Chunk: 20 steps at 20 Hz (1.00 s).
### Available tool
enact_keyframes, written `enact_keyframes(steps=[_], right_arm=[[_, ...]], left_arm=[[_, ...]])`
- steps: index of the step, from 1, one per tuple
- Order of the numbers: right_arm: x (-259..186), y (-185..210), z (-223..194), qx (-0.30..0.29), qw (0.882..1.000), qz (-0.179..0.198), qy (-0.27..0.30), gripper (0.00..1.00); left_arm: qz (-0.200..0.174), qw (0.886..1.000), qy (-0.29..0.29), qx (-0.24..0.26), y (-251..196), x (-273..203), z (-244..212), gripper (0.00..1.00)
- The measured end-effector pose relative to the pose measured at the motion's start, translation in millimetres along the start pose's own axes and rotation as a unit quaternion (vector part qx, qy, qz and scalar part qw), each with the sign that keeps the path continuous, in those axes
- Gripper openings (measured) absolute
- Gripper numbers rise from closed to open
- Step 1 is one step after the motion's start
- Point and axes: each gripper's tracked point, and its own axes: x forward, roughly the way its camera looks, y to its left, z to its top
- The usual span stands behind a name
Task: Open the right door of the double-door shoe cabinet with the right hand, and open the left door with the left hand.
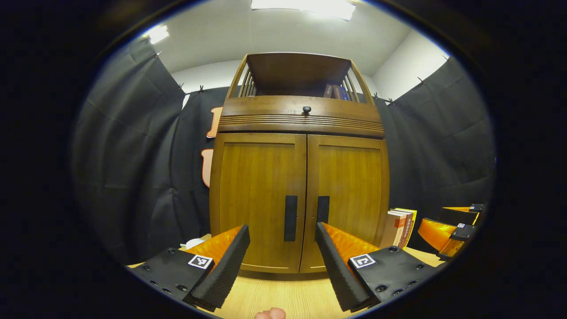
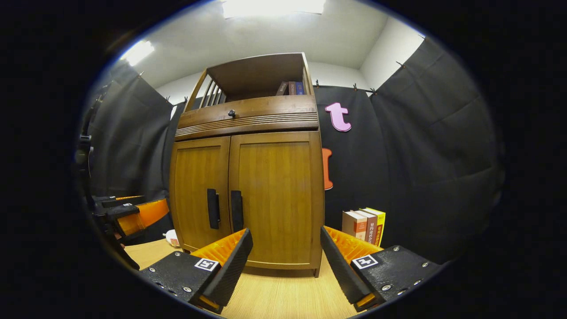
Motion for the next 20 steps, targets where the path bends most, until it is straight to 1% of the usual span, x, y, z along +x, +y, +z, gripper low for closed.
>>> enact_keyframes(steps=[2,3,5,6,7,9,10,13,14,15,17,18,19,20], right_arm=[[6.0,4.8,-0.9,0.002,1.0,0.007,0.002,0.94],[10.1,7.6,0.2,0.002,1.0,0.011,0.002,0.94],[17.7,13.6,4.1,0.006,1.0,0.02,-0.002,0.94],[23.7,18.8,7.3,0.01,1.0,0.027,-0.004,0.97],[29.7,24.7,9.3,0.013,0.999,0.035,-0.006,0.94],[43.9,39.1,16.4,0.012,0.998,0.053,-0.014,0.94],[52.9,44.2,18.7,0.012,0.998,0.059,-0.018,0.94],[79.3,67.9,22.9,0.028,0.996,0.086,-0.022,0.93],[91.0,75.8,21.6,0.029,0.995,0.095,-0.02,0.96],[101.9,83.2,19.6,0.029,0.994,0.103,-0.017,0.93],[125.3,93.8,17.2,0.026,0.993,0.11,-0.018,0.94],[137.7,98.9,14.4,0.025,0.993,0.111,-0.018,0.97],[148.8,104.6,11.7,0.024,0.993,0.112,-0.015,0.97],[159.3,109.6,9.1,0.024,0.993,0.114,-0.011,0.97]], left_arm=[[0.005,1.0,-0.001,0.002,4.6,-1.8,0.6,0.97],[0.008,1.0,0.0,0.003,7.9,-1.7,-0.2,0.93],[0.015,1.0,0.002,0.005,13.5,-2.0,-0.2,0.93],[0.019,1.0,0.002,0.005,16.6,-2.0,-0.1,0.93],[0.023,1.0,0.002,0.004,20.3,-3.4,0.4,0.97],[0.029,1.0,0.0,0.005,26.0,-4.0,2.2,0.97],[0.032,0.999,-0.001,0.008,29.6,-3.8,4.1,0.93],[0.042,0.999,-0.004,0.017,40.2,-6.7,7.1,0.93],[0.046,0.999,-0.006,0.018,44.0,-7.4,9.3,0.93],[0.049,0.999,-0.008,0.019,47.1,-8.4,11.0,0.93],[0.059,0.998,-0.01,0.024,56.0,-9.5,13.6,0.93],[0.063,0.998,-0.011,0.025,60.9,-9.7,14.8,0.93],[0.068,0.997,-0.011,0.026,64.9,-9.7,14.7,0.97],[0.072,0.997,-0.011,0.026,67.8,-10.0,15.3,0.93]])
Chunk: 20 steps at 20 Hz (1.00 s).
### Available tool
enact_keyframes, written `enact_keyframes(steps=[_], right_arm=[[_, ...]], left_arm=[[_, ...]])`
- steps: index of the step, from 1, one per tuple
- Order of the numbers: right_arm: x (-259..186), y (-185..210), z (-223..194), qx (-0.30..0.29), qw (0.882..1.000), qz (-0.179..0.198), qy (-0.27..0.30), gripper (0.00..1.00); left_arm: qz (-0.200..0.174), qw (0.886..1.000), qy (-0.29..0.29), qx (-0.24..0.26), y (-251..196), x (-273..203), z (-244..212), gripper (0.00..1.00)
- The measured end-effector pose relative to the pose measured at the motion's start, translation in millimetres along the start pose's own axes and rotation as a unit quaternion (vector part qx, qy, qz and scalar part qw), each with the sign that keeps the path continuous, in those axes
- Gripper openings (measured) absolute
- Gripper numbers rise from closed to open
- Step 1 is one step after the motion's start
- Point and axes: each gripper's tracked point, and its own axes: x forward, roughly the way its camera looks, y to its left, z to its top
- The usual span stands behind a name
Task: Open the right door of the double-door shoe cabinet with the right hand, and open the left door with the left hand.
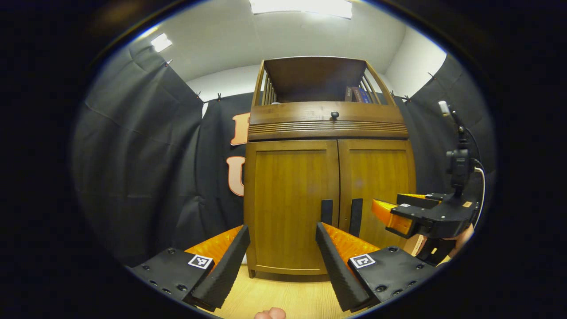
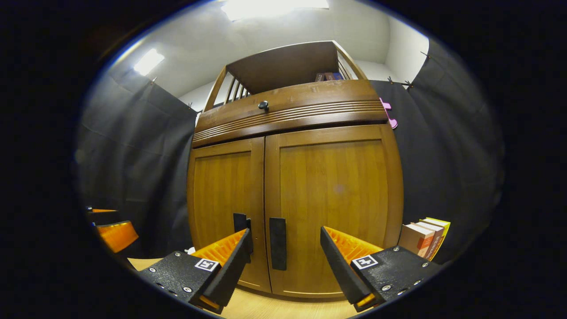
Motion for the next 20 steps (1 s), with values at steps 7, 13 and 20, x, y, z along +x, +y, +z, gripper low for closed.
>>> enact_keyframes(steps=[7,13,20], right_arm=[[53.8,3.4,-27.5,-0.002,0.999,-0.025,0.023,0.94],[77.4,6.1,-51.0,-0.009,0.998,-0.046,0.049,0.97],[90.9,-0.6,-71.4,0.012,0.995,-0.073,0.071,0.7]], left_arm=[[0.029,1.0,0.001,0.004,25.3,-3.6,2.1,0.93],[0.049,0.999,-0.001,0.011,40.0,-6.8,2.6,0.96],[0.041,0.999,-0.003,0.017,42.2,-3.7,5.4,0.93]])
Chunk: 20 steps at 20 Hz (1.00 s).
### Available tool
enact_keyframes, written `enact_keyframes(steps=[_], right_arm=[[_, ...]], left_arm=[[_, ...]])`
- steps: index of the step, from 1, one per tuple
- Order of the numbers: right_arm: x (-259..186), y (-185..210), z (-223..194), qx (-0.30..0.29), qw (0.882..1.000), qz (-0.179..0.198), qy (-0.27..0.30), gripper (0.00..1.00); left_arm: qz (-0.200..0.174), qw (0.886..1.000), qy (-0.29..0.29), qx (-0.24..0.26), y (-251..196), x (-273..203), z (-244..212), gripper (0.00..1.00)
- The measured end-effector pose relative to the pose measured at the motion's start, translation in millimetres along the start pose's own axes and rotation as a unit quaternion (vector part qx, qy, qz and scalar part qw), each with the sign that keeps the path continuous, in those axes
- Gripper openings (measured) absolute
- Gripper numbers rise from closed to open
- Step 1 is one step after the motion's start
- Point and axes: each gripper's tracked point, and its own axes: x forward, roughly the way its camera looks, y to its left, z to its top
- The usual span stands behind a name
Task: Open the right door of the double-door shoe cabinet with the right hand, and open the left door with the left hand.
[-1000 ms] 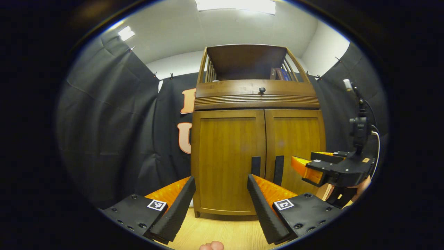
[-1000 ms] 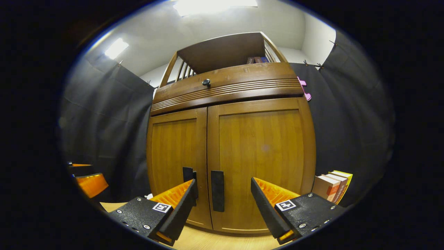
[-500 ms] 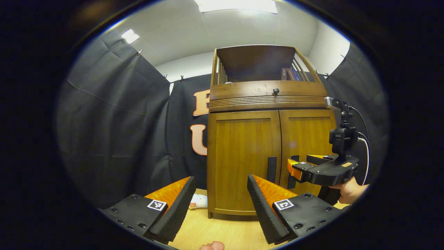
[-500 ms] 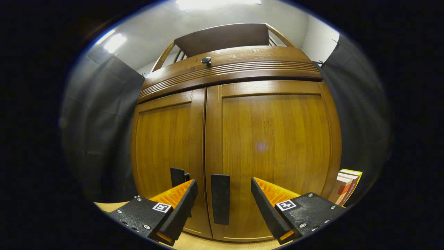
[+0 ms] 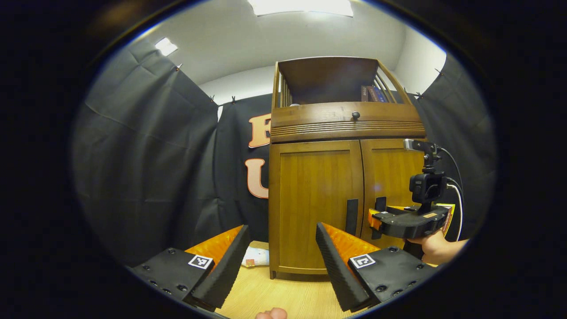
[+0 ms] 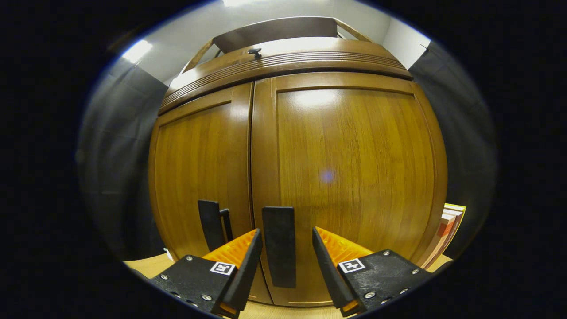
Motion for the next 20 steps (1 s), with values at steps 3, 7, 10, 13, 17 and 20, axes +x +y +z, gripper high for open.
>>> enact_keyframes(steps=[3,7,10,13,17,20], right_arm=[[9.0,6.2,-8.1,0.012,1.0,0.005,0.014,0.48],[8.1,8.9,-14.4,-0.044,0.999,-0.013,0.0,0.39],[8.0,9.0,-15.0,-0.025,1.0,-0.009,0.003,0.34],[7.9,8.0,-16.0,-0.013,1.0,0.002,0.01,0.29],[9.1,9.9,-18.6,0.017,0.999,0.008,0.032,0.28],[3.7,9.0,-19.4,-0.006,0.999,0.012,0.03,0.28]], left_arm=[[-0.004,1.0,0.001,0.002,-0.1,2.2,-0.7,0.96],[-0.004,1.0,0.005,0.002,0.9,4.1,-2.0,0.95],[-0.004,1.0,0.003,0.004,2.1,3.0,-0.7,0.96],[-0.004,1.0,0.001,0.005,2.6,0.3,1.4,0.96],[-0.005,1.0,0.003,0.002,1.0,-5.0,2.8,0.96],[-0.005,1.0,0.001,0.005,1.4,-10.5,5.7,0.97]])
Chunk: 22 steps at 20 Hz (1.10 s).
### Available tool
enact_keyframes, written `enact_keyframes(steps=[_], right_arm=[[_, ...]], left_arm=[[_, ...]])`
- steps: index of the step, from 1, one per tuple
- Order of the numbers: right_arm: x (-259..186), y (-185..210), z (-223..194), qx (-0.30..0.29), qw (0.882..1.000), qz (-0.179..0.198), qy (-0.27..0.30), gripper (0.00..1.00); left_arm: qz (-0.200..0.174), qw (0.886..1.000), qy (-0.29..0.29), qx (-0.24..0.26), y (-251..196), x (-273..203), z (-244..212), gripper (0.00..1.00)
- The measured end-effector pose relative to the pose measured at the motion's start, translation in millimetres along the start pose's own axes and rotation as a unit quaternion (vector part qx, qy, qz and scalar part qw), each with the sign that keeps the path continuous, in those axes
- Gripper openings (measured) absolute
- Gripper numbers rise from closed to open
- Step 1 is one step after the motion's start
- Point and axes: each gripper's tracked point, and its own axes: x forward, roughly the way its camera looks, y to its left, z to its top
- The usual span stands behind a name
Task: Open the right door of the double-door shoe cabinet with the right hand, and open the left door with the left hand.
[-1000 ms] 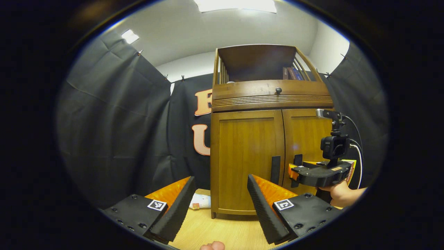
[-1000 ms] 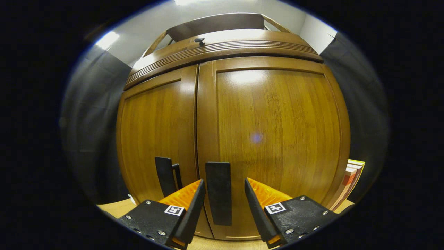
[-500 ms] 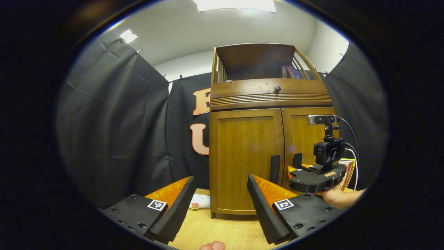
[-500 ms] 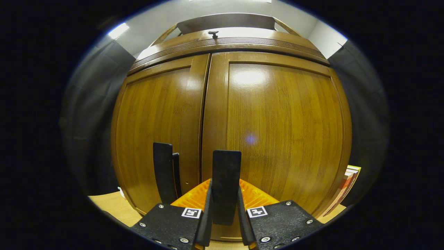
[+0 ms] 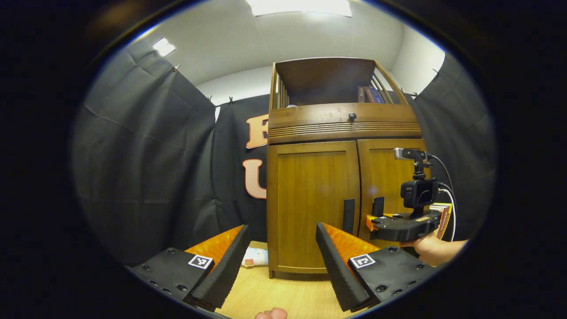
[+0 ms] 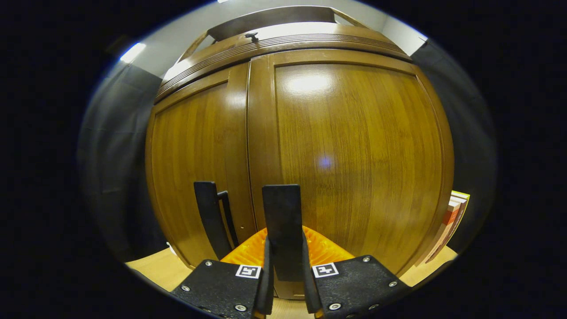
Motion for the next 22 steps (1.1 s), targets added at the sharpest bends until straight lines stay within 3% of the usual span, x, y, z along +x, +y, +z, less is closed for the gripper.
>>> enact_keyframes(steps=[2,4,5,6,7,8,11,12,14,15,16,18,22], right_arm=[[-14.7,0.4,-3.3,0.005,1.0,0.001,0.004,0.28],[-20.9,-0.9,-4.2,0.01,1.0,0.003,0.008,0.28],[-23.5,-0.8,-4.5,0.01,1.0,0.005,0.009,0.23],[-27.3,-0.7,-5.0,0.009,1.0,0.007,0.01,0.28],[-32.3,-0.9,-5.4,0.008,1.0,0.009,0.011,0.23],[-39.1,-1.2,-6.5,0.007,1.0,0.012,0.011,0.28],[-55.3,-3.0,-7.4,0.013,1.0,0.018,0.016,0.28],[-61.5,-4.1,-7.2,0.017,1.0,0.02,0.016,0.23],[-73.1,-6.3,-7.9,0.019,0.999,0.023,0.018,0.28],[-78.2,-7.9,-8.0,0.019,0.999,0.024,0.02,0.23],[-85.0,-9.4,-8.2,0.02,0.999,0.026,0.021,0.28],[-98.4,-12.3,-8.2,0.019,0.999,0.033,0.025,0.28],[-126.5,-25.6,-9.3,0.016,0.999,0.036,0.026,0.28]], left_arm=[[0.001,1.0,0.003,0.001,0.8,-3.7,-0.3,0.93],[0.002,1.0,0.004,0.0,0.8,-6.6,-0.3,0.96],[0.002,1.0,0.004,-0.001,-0.1,-8.6,0.7,0.96],[0.002,1.0,0.003,0.0,-0.8,-10.2,1.3,0.93],[0.002,1.0,0.003,0.001,-1.7,-11.9,2.0,0.96],[0.001,1.0,0.002,0.001,-2.9,-12.1,2.5,0.96],[-0.005,1.0,0.003,-0.003,-10.3,-15.4,3.3,0.93],[-0.007,1.0,0.005,-0.005,-12.4,-16.7,3.8,0.93],[-0.01,1.0,0.007,-0.008,-16.3,-17.3,2.1,0.93],[-0.012,1.0,0.008,-0.01,-18.4,-18.2,0.8,0.93],[-0.014,1.0,0.009,-0.01,-20.8,-18.9,0.2,0.93],[-0.016,1.0,0.012,-0.012,-24.6,-19.2,0.4,0.96],[-0.022,0.999,0.017,-0.017,-31.7,-19.4,-1.9,0.93]])
